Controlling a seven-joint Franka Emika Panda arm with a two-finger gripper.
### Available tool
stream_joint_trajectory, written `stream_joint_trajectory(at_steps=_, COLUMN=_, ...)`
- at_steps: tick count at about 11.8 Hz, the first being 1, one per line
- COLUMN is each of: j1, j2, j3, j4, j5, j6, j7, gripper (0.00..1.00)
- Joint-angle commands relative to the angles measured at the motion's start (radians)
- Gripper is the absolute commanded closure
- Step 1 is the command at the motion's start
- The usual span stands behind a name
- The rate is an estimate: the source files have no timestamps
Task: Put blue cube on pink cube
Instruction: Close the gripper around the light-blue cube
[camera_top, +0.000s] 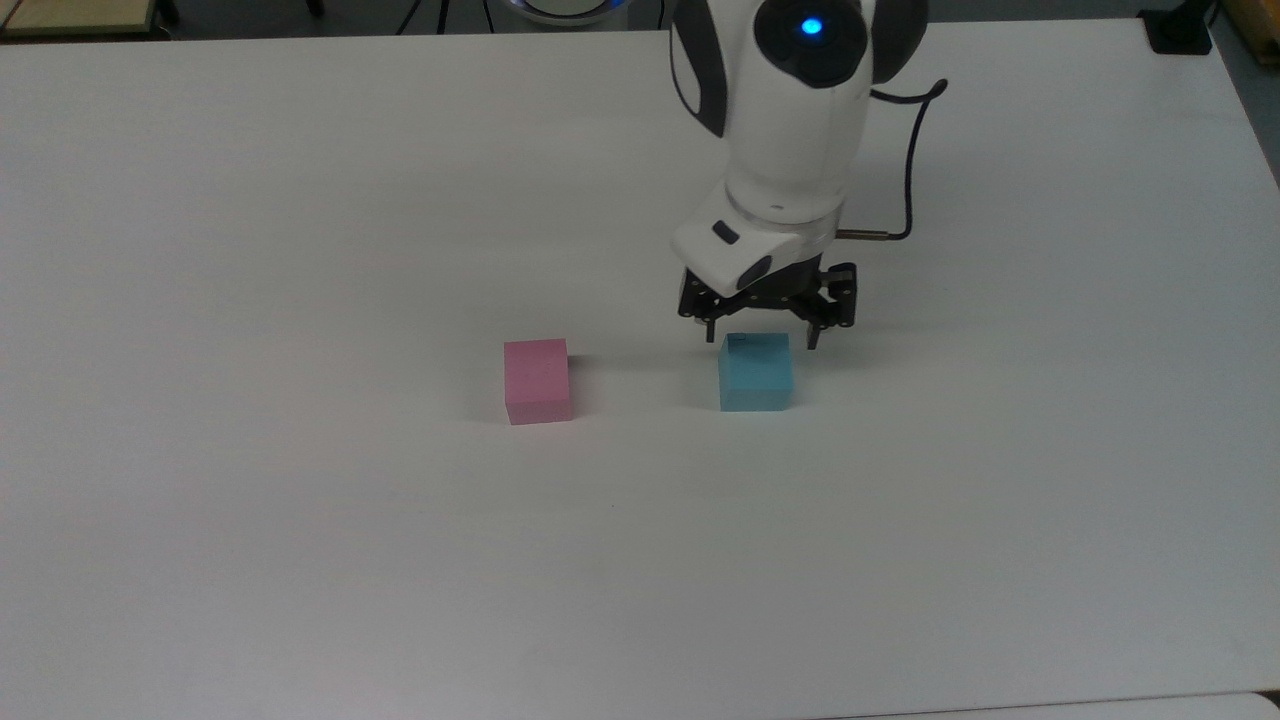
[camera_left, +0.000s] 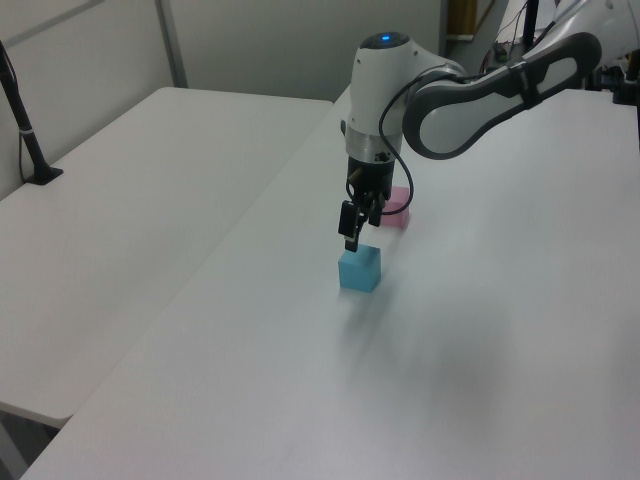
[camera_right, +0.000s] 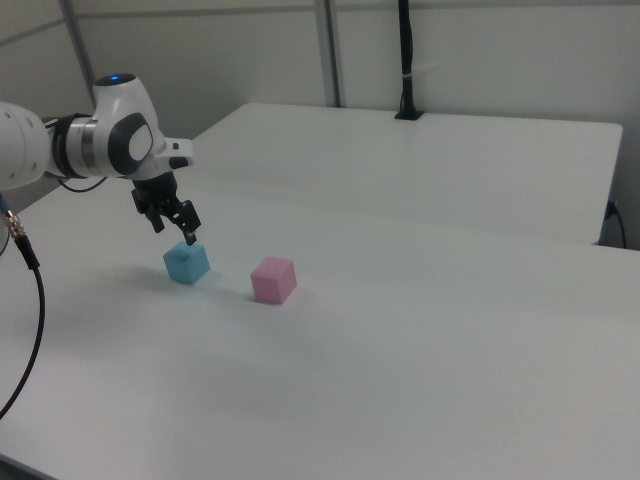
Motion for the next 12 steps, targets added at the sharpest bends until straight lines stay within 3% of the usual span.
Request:
stream_joint_trajectory(at_steps=1, j1=0.020, j2=0.020, j3=0.017, j4=0.011, j5=-0.058, j6=0.009, j7=0.062, gripper=0.00)
stream_joint_trajectory(at_steps=12, j1=0.023, j2=0.089, j3=0.016, j4=0.011, j5=-0.119, j6=0.015, j7=0.064, gripper=0.01)
